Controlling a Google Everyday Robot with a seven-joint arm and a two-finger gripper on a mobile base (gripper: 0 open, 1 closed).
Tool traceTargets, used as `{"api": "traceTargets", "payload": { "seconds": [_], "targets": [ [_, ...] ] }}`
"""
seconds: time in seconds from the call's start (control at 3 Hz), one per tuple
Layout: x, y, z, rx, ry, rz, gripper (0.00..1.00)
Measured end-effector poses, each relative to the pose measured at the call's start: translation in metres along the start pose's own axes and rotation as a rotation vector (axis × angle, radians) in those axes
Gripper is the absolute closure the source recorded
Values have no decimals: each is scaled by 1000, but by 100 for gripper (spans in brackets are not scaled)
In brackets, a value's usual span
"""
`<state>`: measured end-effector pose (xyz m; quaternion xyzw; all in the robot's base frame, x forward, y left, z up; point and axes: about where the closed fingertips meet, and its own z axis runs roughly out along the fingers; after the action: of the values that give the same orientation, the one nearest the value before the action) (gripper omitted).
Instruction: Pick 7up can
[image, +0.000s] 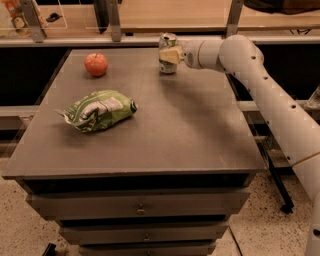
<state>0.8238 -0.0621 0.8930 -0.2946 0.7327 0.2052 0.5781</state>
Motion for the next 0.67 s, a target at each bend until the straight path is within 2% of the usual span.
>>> {"api": "traceTargets", "payload": {
  "seconds": [0.33,0.67],
  "targets": [
    [-12,4,-12,-20,-14,0,100],
    [-34,12,-34,-39,-40,-9,100]
  ]
}}
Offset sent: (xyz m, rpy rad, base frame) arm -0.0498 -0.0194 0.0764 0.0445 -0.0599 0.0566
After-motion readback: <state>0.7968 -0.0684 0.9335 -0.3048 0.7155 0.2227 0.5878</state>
